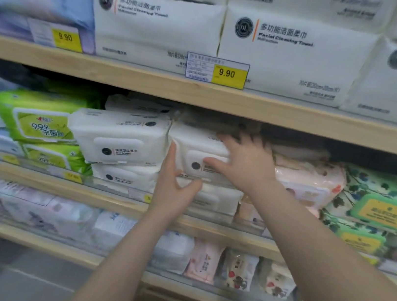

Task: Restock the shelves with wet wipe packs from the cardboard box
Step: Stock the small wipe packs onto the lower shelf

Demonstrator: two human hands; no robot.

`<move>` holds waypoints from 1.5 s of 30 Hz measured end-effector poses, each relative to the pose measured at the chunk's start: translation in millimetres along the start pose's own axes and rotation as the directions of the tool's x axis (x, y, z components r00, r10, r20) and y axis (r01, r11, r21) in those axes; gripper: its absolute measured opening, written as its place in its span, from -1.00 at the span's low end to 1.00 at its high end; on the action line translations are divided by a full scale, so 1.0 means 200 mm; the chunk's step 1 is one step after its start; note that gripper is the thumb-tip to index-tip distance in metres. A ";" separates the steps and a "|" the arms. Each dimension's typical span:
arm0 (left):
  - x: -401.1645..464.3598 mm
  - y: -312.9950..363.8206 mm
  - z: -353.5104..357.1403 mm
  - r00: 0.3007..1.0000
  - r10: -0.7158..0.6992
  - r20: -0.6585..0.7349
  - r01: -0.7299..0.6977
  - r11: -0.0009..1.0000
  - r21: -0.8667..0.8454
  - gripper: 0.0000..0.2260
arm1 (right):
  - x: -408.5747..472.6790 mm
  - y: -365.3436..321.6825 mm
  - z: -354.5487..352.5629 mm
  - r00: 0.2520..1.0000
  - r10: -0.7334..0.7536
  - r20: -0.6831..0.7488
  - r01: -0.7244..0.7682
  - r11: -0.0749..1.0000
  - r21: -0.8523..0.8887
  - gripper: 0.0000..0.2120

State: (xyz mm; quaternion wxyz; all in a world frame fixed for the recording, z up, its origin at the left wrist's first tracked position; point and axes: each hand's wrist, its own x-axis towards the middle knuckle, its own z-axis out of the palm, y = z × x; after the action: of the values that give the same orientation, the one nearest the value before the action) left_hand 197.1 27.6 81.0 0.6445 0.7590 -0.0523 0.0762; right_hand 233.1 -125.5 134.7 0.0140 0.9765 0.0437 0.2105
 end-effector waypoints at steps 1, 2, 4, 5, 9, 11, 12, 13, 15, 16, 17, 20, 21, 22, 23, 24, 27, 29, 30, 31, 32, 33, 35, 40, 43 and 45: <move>0.02 0.00 -0.01 1.000 0.008 0.009 -0.008 1.000 0.010 -0.23 | 0.00 0.00 0.01 1.000 0.010 -0.008 -0.010 1.000 -0.007 -0.36; 0.05 0.00 -0.01 1.000 0.013 0.022 -0.014 1.000 0.025 -0.23 | 0.00 -0.01 0.02 1.000 0.021 -0.015 -0.021 1.000 -0.014 -0.36; 0.08 -0.01 -0.02 0.999 0.008 0.049 -0.011 0.998 0.065 -0.20 | 0.01 -0.02 0.05 0.999 0.047 -0.022 -0.047 0.999 -0.025 -0.37; 0.08 -0.01 -0.03 0.998 -0.001 0.063 -0.004 0.997 0.079 -0.19 | 0.02 -0.02 0.05 0.999 0.050 -0.019 -0.050 0.998 -0.031 -0.37; 0.07 -0.01 -0.12 0.992 -0.045 0.116 0.038 0.997 0.062 -0.31 | 0.00 -0.03 0.04 0.999 0.051 -0.004 -0.051 0.997 -0.065 -0.28; 0.07 -0.04 -0.22 0.999 -0.044 -0.027 0.045 0.997 0.059 -0.60 | -0.01 -0.07 -0.01 0.997 0.075 -0.006 -0.076 0.996 -0.045 -0.23; 0.08 -0.05 -0.29 0.985 -0.067 -0.157 0.073 0.997 0.032 -0.76 | 0.00 -0.11 -0.04 0.997 0.078 -0.004 -0.078 0.997 -0.005 -0.26; 0.09 -0.08 -0.36 0.954 -0.099 -0.282 0.102 0.995 -0.007 -0.83 | 0.02 -0.16 -0.07 0.999 0.049 -0.007 -0.049 0.998 0.031 -0.29; 0.10 -0.14 -0.50 0.872 -0.124 -0.473 0.135 0.991 -0.011 -0.70 | 0.09 -0.33 -0.09 0.996 -0.086 -0.018 0.086 0.994 0.060 -0.30; 0.11 -0.17 -0.56 0.841 -0.098 -0.533 0.151 0.987 0.058 -0.54 | 0.13 -0.42 -0.09 0.987 -0.159 -0.004 0.159 0.985 0.065 -0.27; 0.10 -0.18 -0.59 0.836 -0.060 -0.545 0.154 0.980 0.129 -0.39 | 0.18 -0.51 -0.06 0.976 -0.218 0.028 0.215 0.974 0.077 -0.24; 0.11 -0.25 -0.65 0.928 0.016 -0.373 0.046 0.987 0.157 -0.21 | 0.31 -0.70 0.02 0.955 -0.242 0.170 0.220 0.966 0.134 -0.14; 0.12 -0.27 -0.66 0.948 0.013 -0.318 0.030 0.991 0.129 -0.20 | 0.33 -0.73 0.03 0.955 -0.226 0.194 0.204 0.971 0.127 -0.15; 0.14 -0.30 -0.66 0.959 0.016 -0.284 0.015 0.994 0.110 -0.19 | 0.36 -0.74 0.04 0.957 -0.215 0.194 0.196 0.974 0.111 -0.17; 0.16 -0.32 -0.66 0.965 0.017 -0.263 0.013 0.994 0.112 -0.18 | 0.37 -0.74 0.05 0.961 -0.209 0.178 0.194 0.976 0.099 -0.22; 0.17 -0.33 -0.66 0.969 0.019 -0.246 0.010 0.993 0.117 -0.16 | 0.37 -0.73 0.06 0.966 -0.205 0.158 0.192 0.977 0.090 -0.25; 0.22 -0.31 -0.65 0.978 0.008 -0.210 0.016 0.994 0.109 -0.11 | 0.34 -0.74 0.07 0.981 -0.178 0.074 0.175 0.983 0.048 -0.33; 0.26 -0.31 -0.65 0.983 -0.018 -0.183 0.043 0.990 0.134 -0.11 | 0.33 -0.74 0.08 0.986 -0.162 0.040 0.162 0.987 0.005 -0.36; 0.29 -0.30 -0.66 0.986 -0.023 -0.167 0.050 0.986 0.158 -0.11 | 0.34 -0.75 0.09 0.987 -0.157 0.040 0.158 0.987 -0.010 -0.37; 0.30 -0.30 -0.67 0.987 -0.032 -0.154 0.060 0.983 0.174 -0.09 | 0.35 -0.75 0.09 0.987 -0.154 0.045 0.155 0.988 -0.019 -0.38; 0.31 -0.29 -0.67 0.988 -0.039 -0.147 0.065 0.983 0.173 -0.08 | 0.36 -0.75 0.10 0.988 -0.150 0.047 0.151 0.988 -0.026 -0.38; 0.32 -0.29 -0.67 0.988 -0.048 -0.144 0.072 0.983 0.171 -0.07 | 0.37 -0.76 0.10 0.989 -0.144 0.043 0.145 0.989 -0.031 -0.38; 0.31 -0.28 -0.68 0.989 -0.048 -0.141 0.072 0.983 0.171 -0.09 | 0.37 -0.76 0.10 0.991 -0.128 0.038 0.130 0.991 -0.035 -0.37; 0.21 -0.30 -0.86 0.992 -0.037 -0.125 0.050 0.993 0.105 -0.21 | 0.32 -0.77 0.07 0.991 -0.098 0.092 0.101 0.994 -0.034 -0.34; 0.17 -0.31 -1.04 0.977 -0.049 -0.208 0.075 0.990 0.118 -0.22 | 0.30 -0.80 0.04 0.989 -0.113 0.098 0.114 0.993 -0.010 -0.35; 0.13 -0.33 -1.14 0.966 -0.028 -0.257 0.071 0.985 0.159 -0.26 | 0.28 -0.87 0.04 0.982 -0.185 0.038 0.185 0.983 -0.008 -0.36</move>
State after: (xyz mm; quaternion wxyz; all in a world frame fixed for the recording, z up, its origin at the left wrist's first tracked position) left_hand 223.2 264.5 56.8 0.5820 0.7952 0.0561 0.1608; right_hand 273.6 53.3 143.1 0.0397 0.9719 0.1328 0.1904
